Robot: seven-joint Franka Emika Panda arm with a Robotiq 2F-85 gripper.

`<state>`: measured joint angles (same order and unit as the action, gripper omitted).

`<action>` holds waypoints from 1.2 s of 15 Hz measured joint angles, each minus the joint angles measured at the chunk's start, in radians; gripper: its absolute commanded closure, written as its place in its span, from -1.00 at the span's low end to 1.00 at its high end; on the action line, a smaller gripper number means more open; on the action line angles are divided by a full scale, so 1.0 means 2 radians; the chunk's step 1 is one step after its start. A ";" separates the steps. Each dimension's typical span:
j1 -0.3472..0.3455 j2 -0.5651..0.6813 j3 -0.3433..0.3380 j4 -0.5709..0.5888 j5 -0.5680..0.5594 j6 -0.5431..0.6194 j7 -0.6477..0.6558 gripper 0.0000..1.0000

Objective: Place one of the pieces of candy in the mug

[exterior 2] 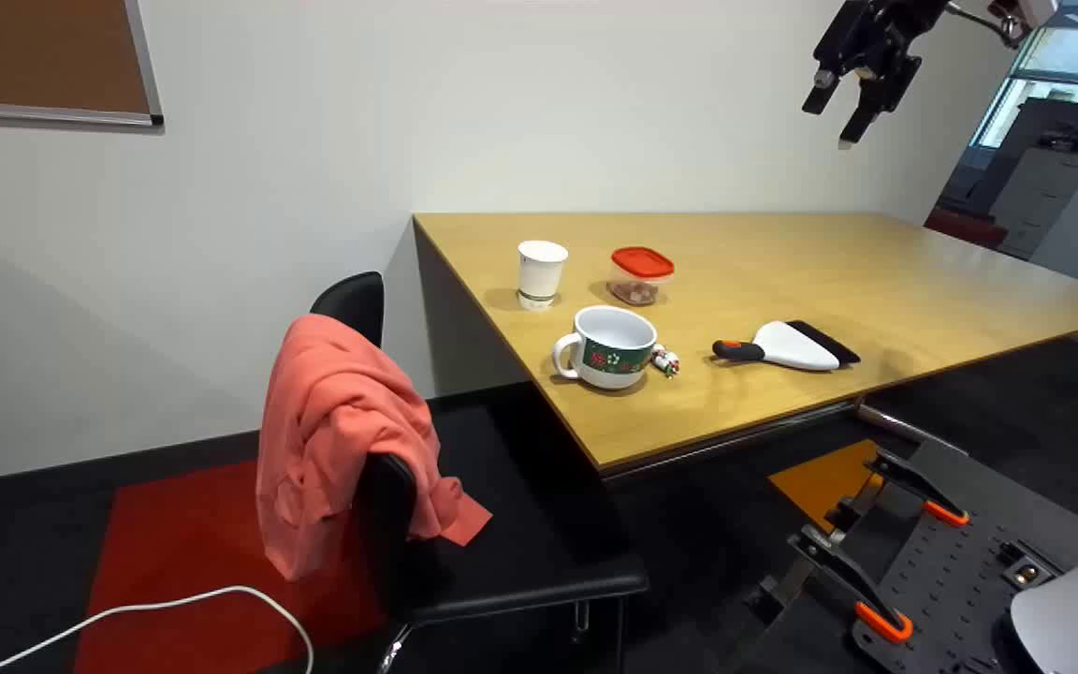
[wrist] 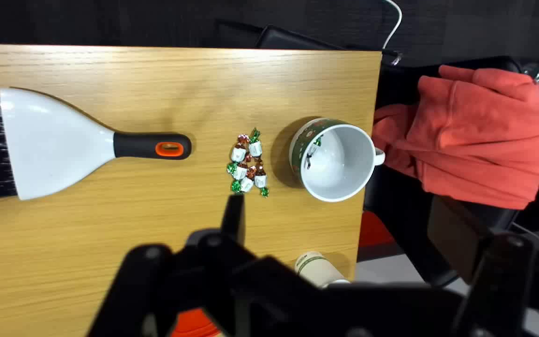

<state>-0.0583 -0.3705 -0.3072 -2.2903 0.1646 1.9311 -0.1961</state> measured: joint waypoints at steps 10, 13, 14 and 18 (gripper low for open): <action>-0.009 0.007 0.005 -0.001 0.000 0.012 0.000 -1.00; -0.020 0.032 0.005 -0.012 0.006 0.059 0.000 -1.00; -0.023 0.044 0.005 -0.017 0.009 0.080 0.000 -1.00; -0.026 0.104 0.006 -0.036 0.013 0.162 0.002 -1.00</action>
<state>-0.1112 -0.1627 -0.2957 -2.3623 0.1911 2.2544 -0.1923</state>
